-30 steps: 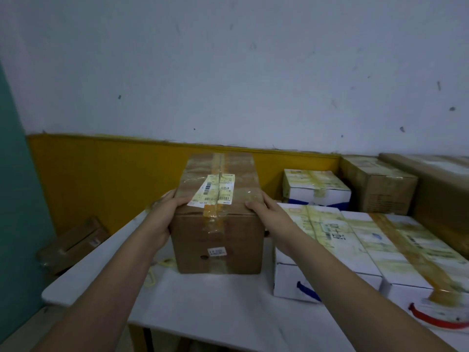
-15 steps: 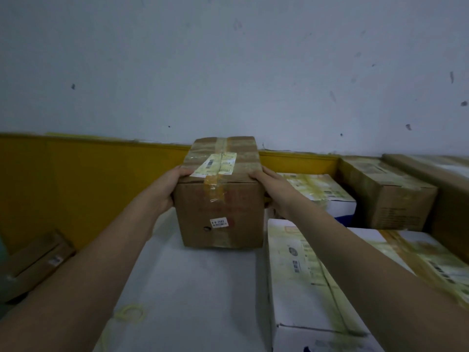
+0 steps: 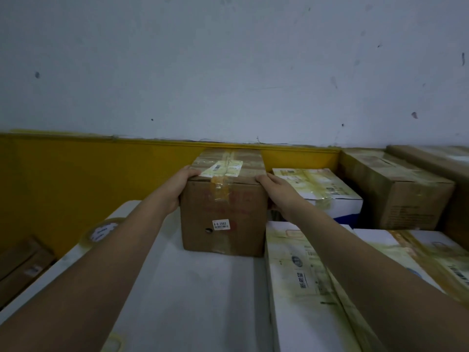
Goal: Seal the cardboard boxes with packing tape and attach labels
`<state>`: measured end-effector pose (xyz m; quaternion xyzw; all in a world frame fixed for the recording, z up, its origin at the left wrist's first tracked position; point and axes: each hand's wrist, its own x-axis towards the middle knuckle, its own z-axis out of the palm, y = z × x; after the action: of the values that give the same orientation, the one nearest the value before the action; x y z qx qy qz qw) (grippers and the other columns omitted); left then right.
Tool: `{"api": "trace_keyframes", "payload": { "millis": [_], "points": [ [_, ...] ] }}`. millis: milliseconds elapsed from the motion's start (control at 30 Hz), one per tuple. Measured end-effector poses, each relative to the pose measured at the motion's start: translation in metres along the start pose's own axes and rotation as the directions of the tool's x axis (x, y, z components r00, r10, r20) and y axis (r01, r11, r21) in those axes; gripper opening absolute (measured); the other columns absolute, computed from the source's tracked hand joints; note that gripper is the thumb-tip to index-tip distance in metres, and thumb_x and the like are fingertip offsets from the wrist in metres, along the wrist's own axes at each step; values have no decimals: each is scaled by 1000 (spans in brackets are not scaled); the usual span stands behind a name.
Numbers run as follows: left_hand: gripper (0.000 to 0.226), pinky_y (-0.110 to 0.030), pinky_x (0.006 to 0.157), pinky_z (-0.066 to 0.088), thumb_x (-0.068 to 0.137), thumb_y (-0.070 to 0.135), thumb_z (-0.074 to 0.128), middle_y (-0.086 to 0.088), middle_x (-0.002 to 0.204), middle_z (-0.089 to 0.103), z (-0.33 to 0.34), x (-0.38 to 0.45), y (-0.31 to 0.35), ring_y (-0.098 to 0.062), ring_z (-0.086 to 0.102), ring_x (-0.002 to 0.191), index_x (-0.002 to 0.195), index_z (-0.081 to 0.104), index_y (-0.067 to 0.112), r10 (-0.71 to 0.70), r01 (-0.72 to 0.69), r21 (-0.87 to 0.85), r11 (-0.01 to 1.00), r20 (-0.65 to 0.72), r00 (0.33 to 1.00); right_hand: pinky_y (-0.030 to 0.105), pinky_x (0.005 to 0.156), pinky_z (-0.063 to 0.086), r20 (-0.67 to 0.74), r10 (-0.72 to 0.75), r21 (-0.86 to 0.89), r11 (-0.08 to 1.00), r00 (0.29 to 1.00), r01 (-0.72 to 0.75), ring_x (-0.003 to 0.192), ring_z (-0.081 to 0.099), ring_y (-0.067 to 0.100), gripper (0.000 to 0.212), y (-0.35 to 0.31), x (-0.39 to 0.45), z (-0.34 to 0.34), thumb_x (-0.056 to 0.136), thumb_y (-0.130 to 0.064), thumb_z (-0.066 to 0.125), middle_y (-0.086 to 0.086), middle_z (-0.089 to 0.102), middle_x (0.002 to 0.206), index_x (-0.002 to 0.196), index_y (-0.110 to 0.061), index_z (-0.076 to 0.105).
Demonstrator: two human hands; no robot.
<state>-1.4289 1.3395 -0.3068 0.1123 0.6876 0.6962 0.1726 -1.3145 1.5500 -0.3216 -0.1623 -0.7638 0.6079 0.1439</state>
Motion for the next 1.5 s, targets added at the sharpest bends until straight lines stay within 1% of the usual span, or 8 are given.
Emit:
{"api": "trace_keyframes", "payload": {
  "millis": [267,400,533,733,1000,1233,1367,1500],
  "points": [
    [43,-43,80,58,99,44,50,-15,124,67,-17,15,-12,-30,71,88,131,60,17,12,12,174,985,-137,990,40,93,53,-55,-1,-103,995,998,-5,112,61,26,51,-3,-10,23,99,-54,40,6,59,134,143,-29,46],
    [69,-51,107,40,101,58,34,-24,149,42,-40,19,-6,-41,43,134,141,50,3,100,245,465,851,-600,794,35,92,45,33,-1,-450,893,999,16,121,54,32,74,-22,-34,59,102,-58,29,18,52,139,150,-1,30],
    [83,-52,111,36,94,48,57,-19,160,12,-42,9,1,-43,25,143,156,16,9,-78,353,235,906,-726,683,32,75,42,10,-162,-724,679,987,118,100,62,33,59,-47,-31,55,103,-54,31,19,64,107,106,-3,60],
    [96,-46,101,46,87,46,62,-17,149,22,0,-6,-11,-40,35,129,157,7,11,-29,262,318,911,-586,810,42,114,32,-94,-125,-646,762,988,34,146,28,35,83,-61,42,2,95,-53,55,15,15,163,158,-15,16],
    [91,-57,97,51,73,45,60,-17,151,24,-62,29,-12,-42,49,123,153,22,29,-51,221,244,944,-555,830,45,107,39,-10,24,-511,859,1000,-26,138,38,36,94,-31,83,4,85,-71,56,13,36,155,154,-12,28],
    [39,-27,50,48,99,34,58,-11,110,70,-64,28,-3,-18,66,76,128,57,8,-28,44,51,998,-288,957,41,91,47,-39,-101,-757,653,994,37,129,48,36,108,-29,71,-6,76,-84,48,20,44,147,145,-2,39],
    [30,-31,59,47,99,44,55,-1,82,71,-43,29,7,-17,65,70,110,66,19,-60,61,4,998,-138,989,47,117,30,164,-108,-851,487,980,196,149,21,32,120,-24,58,-27,64,-88,54,7,8,166,159,-24,18],
    [66,-41,90,51,88,69,54,-11,132,58,-37,41,9,-30,59,113,131,55,20,34,50,307,950,-263,964,44,101,47,173,-223,-937,262,959,230,128,49,30,102,-25,59,-27,69,-82,62,11,46,147,145,-17,45]
  ]
}}
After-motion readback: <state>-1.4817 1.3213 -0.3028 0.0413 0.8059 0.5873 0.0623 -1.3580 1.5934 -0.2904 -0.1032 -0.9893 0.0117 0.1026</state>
